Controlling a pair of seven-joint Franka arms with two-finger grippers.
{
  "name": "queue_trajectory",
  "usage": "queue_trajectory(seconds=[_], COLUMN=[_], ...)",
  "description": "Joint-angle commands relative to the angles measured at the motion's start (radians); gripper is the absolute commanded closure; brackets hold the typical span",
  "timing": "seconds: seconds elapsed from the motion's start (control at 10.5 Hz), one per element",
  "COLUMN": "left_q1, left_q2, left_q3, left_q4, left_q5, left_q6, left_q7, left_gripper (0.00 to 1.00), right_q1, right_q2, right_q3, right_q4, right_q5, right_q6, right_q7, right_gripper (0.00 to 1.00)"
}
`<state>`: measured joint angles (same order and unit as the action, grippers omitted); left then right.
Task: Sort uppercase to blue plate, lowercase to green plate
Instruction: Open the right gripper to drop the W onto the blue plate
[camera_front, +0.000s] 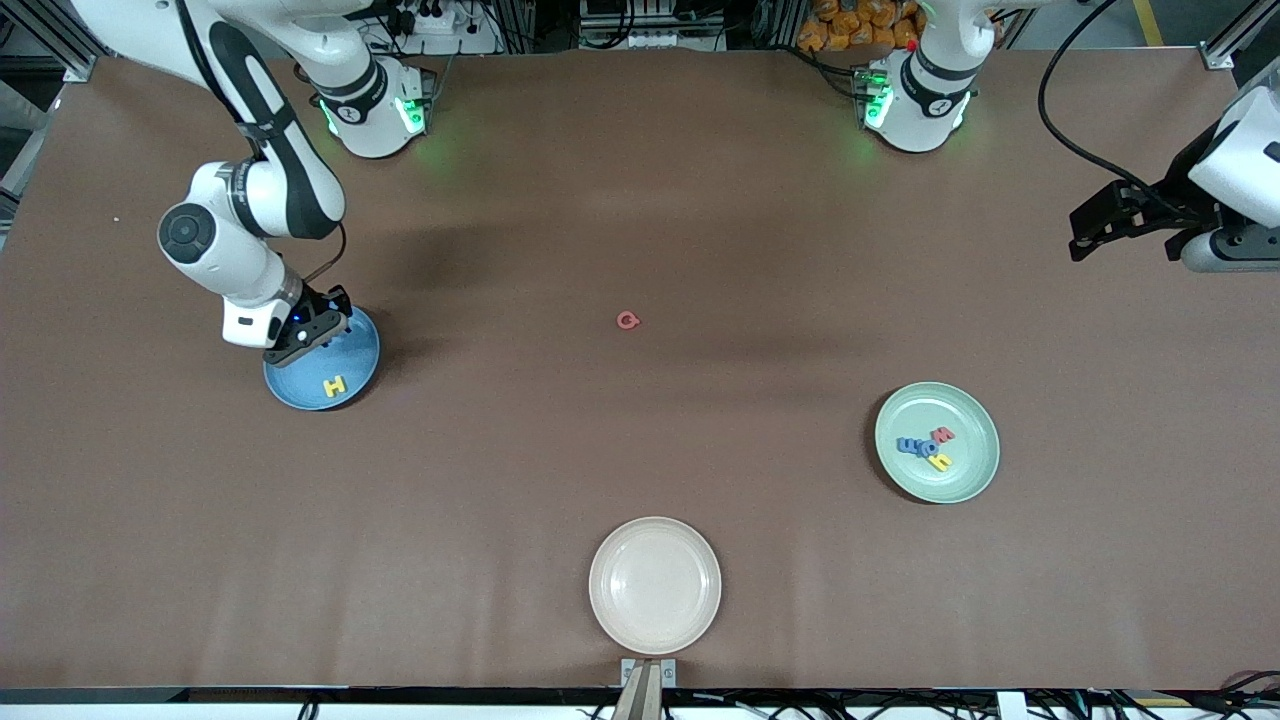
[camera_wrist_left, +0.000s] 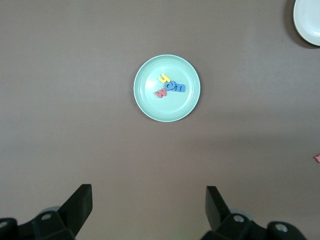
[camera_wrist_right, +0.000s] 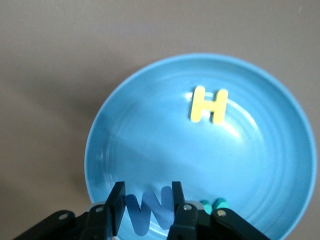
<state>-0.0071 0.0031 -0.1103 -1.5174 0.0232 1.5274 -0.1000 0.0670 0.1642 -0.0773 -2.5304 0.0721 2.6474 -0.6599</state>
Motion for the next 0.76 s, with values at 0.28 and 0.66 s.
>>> queue_trajectory(seconds=[0.28, 0.66], left_q1=[0.016, 0.016], left_q2=[-0.003, -0.003], left_q3=[-0.006, -0.003], left_q4=[0.003, 0.003], left_q5=[-0.014, -0.014], left_q6=[0.007, 0.007], left_q7=[0.023, 0.023], left_gripper=[0.0, 0.0], right_q1=[0.006, 0.169], right_q2=[-0.034, -0.035], right_q3=[0.01, 0.108], right_q4=[-0.016, 0.012], right_q5=[0.066, 0.149], right_q6=[-0.003, 0.014], right_q7=[-0.009, 0.35], right_gripper=[0.15, 0.15])
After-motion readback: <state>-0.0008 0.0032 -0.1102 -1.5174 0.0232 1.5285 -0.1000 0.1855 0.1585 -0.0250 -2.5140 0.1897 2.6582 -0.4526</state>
